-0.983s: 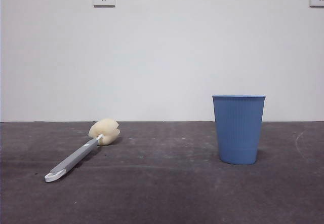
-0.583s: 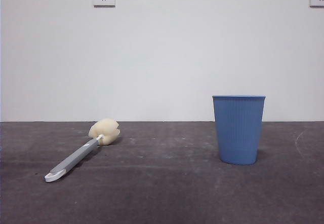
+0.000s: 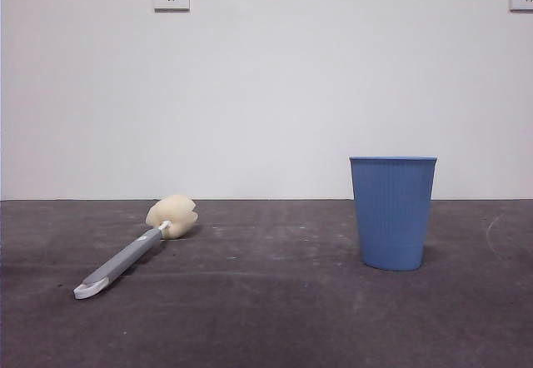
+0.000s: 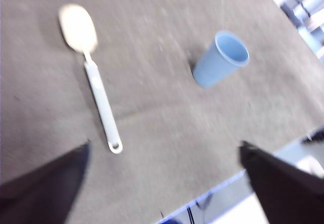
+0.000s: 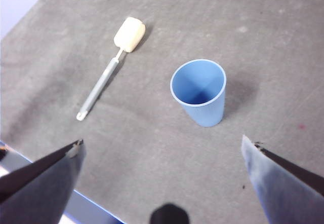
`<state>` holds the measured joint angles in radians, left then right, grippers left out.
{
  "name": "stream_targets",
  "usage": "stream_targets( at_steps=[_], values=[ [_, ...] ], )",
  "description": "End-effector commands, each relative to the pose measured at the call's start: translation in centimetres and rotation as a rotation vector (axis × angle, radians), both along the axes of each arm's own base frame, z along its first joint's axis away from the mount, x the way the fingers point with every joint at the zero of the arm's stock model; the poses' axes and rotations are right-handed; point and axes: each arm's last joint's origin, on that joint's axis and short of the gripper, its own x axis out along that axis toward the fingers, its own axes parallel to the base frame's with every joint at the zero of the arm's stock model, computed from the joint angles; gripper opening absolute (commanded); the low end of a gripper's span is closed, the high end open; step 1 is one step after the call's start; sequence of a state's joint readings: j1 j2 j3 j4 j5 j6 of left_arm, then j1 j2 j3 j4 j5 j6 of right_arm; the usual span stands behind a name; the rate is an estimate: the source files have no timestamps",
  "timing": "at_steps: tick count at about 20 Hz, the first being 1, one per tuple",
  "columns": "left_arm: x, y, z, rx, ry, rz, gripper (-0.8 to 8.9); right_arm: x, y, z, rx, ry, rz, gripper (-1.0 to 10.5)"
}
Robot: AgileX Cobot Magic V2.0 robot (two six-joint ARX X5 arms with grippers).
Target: Pick up the cup brush,pick up the cup,insert the brush into the cup,clean the cup,put the cup brush back,put the cup back to the fixed position on the table
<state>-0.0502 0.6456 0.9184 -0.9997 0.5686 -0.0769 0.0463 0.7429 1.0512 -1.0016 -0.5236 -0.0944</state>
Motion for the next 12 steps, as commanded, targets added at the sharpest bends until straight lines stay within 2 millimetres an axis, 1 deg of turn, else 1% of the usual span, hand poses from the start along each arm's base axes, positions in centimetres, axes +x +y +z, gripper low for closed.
stream_targets(
  at_steps=[1, 4, 6, 8, 10, 12],
  values=[
    [1.5, -0.6, -0.2, 0.022, 0.03, -0.03, 5.85, 0.0, 0.0, 0.1, 0.002, -0.007, 0.003, 5.8],
    [4.1, -2.3, -1.4, 0.113, 0.099, -0.059, 5.84, 0.0, 0.0, 0.1, 0.002, -0.007, 0.003, 5.8],
    [5.8, -4.2, -2.4, 0.187, 0.14, -0.065, 5.85, 0.0, 0.0, 0.1, 0.002, -0.006, 0.002, 5.8],
    [7.4, -6.5, -3.6, 0.258, 0.158, -0.05, 5.85, 0.0, 0.0, 0.1, 0.006, -0.004, -0.001, 5.8],
    [8.9, -8.8, -5.2, 0.327, 0.181, -0.032, 5.84, 0.0, 0.0, 0.1, 0.006, -0.003, -0.002, 5.7],
    [10.3, -10.7, -7.4, 0.406, 0.22, -0.018, 5.84, 0.0, 0.0, 0.1, 0.007, -0.003, -0.002, 5.7]
  ],
)
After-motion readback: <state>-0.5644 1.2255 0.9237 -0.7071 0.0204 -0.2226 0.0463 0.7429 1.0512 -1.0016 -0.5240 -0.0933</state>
